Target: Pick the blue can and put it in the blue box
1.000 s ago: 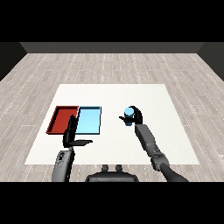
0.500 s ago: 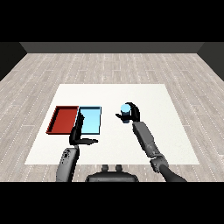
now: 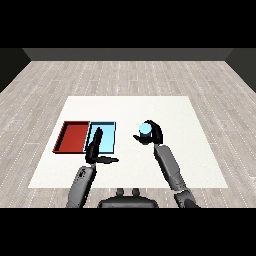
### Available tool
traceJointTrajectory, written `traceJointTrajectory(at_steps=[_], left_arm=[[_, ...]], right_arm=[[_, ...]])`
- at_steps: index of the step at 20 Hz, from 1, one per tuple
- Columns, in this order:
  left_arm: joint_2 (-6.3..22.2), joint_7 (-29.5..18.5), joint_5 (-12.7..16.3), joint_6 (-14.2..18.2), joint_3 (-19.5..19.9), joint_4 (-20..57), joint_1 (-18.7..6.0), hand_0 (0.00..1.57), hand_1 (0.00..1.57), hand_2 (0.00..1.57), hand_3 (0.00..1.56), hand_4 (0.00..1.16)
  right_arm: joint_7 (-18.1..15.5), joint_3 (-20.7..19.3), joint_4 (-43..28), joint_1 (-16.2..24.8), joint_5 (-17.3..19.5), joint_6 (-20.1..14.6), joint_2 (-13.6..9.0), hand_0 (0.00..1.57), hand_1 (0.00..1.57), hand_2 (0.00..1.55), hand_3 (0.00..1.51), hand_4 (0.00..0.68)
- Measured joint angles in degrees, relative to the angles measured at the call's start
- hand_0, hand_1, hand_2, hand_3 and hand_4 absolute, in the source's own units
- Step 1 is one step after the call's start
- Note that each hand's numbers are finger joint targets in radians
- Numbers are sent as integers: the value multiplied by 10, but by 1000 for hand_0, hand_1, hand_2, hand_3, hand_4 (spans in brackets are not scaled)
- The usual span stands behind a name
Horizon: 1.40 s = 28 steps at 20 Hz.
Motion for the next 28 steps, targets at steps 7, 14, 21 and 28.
traceJointTrajectory(at_steps=[7, 14, 21, 28], left_arm=[[0, 17, 31, 16, -34, 7, -25, 0, 0, 0, 0, 0], [0, 12, 48, 20, -52, 41, -65, 0, 0, 0, 0, 0], [0, 4, 73, 73, -101, 115, -126, 0, 0, 0, 0, 0], [0, -9, 104, 108, -141, 161, -147, 0, 0, 0, 0, 0]], right_arm=[[39, 25, -87, 38, 11, -6, 3, 1450, 1450, 1469, 1383, 550], [58, 44, -116, 38, 11, -10, 1, 1443, 1443, 1468, 1389, 566], [48, 89, -118, 36, -12, -36, 5, 1443, 1443, 1463, 1371, 554], [52, 107, -101, 7, -33, -46, 5, 1432, 1432, 1465, 1376, 557]])
